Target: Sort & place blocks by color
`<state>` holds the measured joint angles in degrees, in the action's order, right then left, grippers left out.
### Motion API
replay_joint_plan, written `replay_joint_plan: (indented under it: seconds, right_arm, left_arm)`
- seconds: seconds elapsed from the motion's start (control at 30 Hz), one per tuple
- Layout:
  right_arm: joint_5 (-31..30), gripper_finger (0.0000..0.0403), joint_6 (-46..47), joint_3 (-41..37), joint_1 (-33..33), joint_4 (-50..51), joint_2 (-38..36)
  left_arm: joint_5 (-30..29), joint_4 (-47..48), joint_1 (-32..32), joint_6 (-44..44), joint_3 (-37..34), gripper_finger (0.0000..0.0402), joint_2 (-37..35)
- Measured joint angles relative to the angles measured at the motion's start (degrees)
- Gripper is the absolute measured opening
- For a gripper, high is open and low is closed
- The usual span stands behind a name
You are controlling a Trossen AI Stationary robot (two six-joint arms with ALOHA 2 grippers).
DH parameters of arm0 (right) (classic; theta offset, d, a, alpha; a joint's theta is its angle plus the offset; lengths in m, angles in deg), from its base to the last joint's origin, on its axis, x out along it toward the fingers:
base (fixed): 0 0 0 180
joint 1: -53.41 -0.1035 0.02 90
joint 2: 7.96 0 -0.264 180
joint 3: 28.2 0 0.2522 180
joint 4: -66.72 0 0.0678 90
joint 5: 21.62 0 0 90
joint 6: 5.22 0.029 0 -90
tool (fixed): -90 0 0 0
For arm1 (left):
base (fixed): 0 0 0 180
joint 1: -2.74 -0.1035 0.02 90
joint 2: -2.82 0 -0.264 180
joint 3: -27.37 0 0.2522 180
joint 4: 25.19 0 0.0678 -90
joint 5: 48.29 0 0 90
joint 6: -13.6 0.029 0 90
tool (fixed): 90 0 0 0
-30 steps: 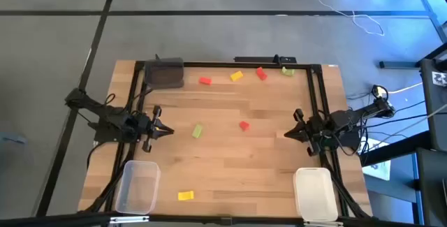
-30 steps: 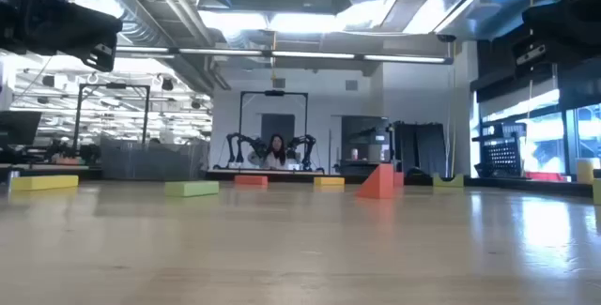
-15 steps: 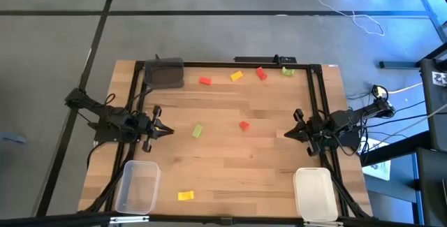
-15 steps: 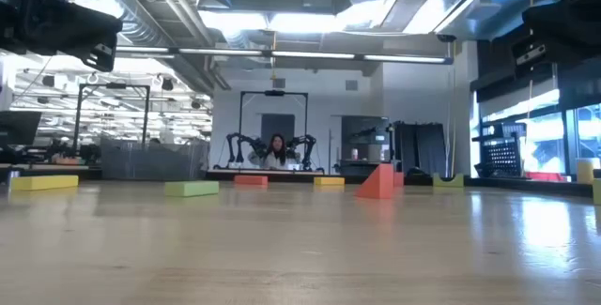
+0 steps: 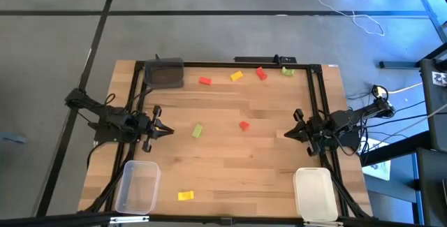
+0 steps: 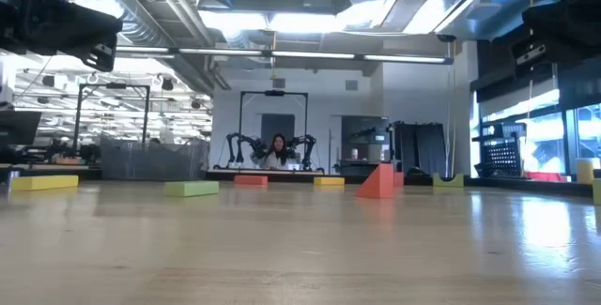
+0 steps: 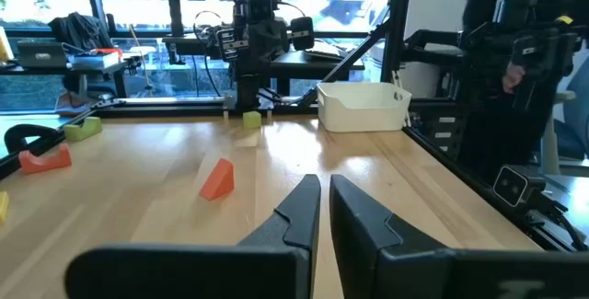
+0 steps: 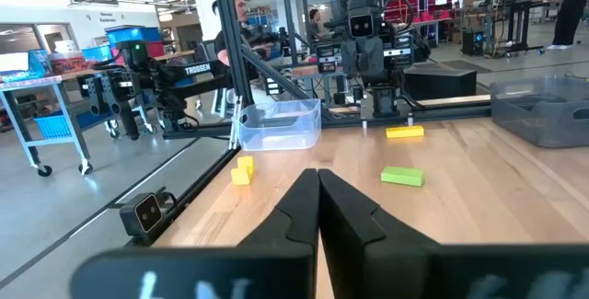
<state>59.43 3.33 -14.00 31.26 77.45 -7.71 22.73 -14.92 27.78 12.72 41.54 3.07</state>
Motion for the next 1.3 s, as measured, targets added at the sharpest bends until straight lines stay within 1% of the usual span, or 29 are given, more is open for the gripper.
replay_joint_plan:
  seconds: [0.27,0.4,0.5,0.57,0.67,0.77,0.83,0.9,0.93,1.07,1.2,1.3]
  right_arm:
    - [0.0,0.0012,0.1,0.0,0.0,-0.5,0.0]
    - [-0.5,0.0012,-0.4,0.0,0.0,-3.8,0.0]
    - [-3.1,0.0011,-3.0,0.0,0.0,-9.7,0.0]
    - [-6.7,0.0006,-3.2,1.2,0.0,-9.0,0.0]
    - [-10.5,0.0003,-3.1,4.8,0.0,-2.7,1.2]
    - [-15.0,0.0002,-4.7,9.5,0.0,1.8,4.6]
    - [-21.3,0.0002,-4.3,13.8,0.0,4.6,8.1]
    - [-27.2,0.0002,-0.1,19.0,0.0,8.8,12.4]
    - [-28.7,0.0001,1.6,21.9,0.0,11.4,14.7]
    - [-28.5,0.0001,8.8,33.2,0.0,24.2,25.4]
    - [-28.2,0.0001,19.6,43.8,0.6,38.5,36.4]
    - [-24.4,0.0002,27.8,50.8,2.4,49.8,43.2]
  left_arm:
    - [0.0,0.0,0.0,0.0,0.0,0.0022,0.0]
    - [0.0,0.0,0.0,0.0,0.0,0.0022,0.0]
    - [0.0,0.0,0.0,0.0,0.0,0.0022,0.0]
    - [0.0,0.0,0.0,0.0,0.0,0.0022,0.0]
    - [0.0,0.0,0.0,0.0,0.0,0.0022,0.0]
    - [0.0,0.0,0.0,0.0,0.0,0.0022,0.0]
    - [0.0,0.0,0.0,0.0,0.0,0.0022,0.0]
    - [0.0,0.0,0.0,0.0,0.0,0.0022,0.0]
    - [0.0,0.0,0.0,0.0,0.0,0.0022,0.0]
    - [0.0,0.0,0.0,0.0,0.0,0.0022,0.0]
    - [0.0,0.0,0.0,0.0,0.0,0.0022,0.0]
    - [0.0,0.0,0.0,0.1,0.0,0.0022,0.0]
